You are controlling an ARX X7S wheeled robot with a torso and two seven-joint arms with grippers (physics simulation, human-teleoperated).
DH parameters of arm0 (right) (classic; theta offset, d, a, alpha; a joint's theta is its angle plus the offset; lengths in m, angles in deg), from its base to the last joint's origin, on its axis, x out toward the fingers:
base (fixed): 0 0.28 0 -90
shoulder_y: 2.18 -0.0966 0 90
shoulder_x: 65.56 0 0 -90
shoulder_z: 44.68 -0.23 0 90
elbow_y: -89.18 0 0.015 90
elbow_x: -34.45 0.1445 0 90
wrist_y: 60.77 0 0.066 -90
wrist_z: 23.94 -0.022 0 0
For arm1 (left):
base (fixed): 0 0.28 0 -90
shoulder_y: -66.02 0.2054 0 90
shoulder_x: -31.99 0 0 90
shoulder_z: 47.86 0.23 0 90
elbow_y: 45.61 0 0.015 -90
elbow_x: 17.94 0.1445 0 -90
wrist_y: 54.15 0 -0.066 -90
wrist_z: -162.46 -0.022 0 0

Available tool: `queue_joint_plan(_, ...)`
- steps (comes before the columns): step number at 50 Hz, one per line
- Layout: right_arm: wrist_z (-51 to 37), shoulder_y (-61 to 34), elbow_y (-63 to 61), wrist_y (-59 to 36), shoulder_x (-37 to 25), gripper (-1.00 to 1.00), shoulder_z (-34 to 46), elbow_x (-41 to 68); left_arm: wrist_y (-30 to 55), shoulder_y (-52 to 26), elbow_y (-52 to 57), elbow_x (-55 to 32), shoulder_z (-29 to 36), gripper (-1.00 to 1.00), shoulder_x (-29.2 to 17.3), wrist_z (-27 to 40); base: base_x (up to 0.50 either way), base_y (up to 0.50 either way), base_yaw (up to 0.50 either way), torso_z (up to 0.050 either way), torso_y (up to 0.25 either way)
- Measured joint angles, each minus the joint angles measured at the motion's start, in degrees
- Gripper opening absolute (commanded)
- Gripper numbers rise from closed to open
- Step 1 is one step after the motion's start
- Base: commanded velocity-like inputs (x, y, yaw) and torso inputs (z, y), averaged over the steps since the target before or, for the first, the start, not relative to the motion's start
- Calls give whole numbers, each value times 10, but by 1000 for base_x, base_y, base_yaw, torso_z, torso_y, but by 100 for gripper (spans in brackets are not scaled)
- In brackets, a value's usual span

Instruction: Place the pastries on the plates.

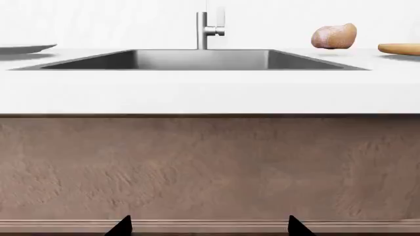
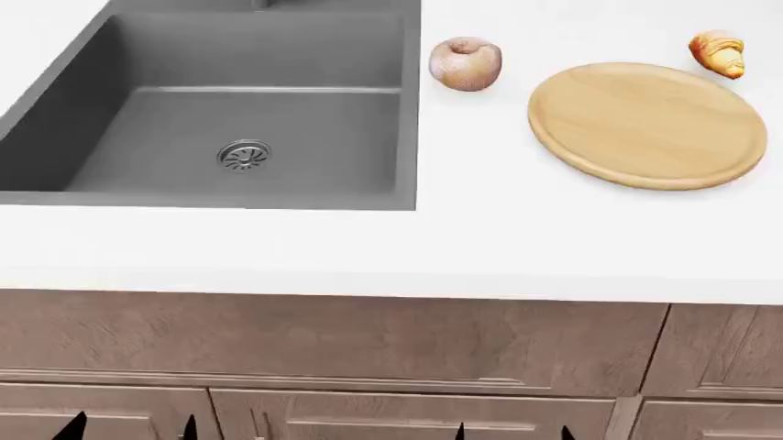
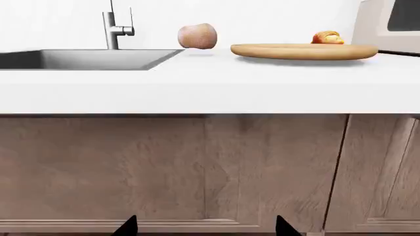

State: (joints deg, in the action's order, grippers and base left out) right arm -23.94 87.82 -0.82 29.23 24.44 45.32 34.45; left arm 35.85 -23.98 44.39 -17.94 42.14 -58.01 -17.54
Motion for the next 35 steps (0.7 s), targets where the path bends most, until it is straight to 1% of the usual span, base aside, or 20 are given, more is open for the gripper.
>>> queue_joint_plan(15, -21, -4, 15, 9, -18, 100, 21, 13, 6, -5, -2, -15, 22, 100, -18, 22, 0, 0, 0, 0, 0)
queue_joint_plan(28, -36, -5, 23, 15, -33, 100, 41, 20, 8, -6, -7, -6, 46, 100, -35, 45, 0, -3, 0, 0, 0)
queue_joint_plan(35, -41, -7, 27, 15, -38, 100, 50, 24, 6, -7, -8, -8, 51, 100, -43, 54, 0, -500, 0, 0, 0)
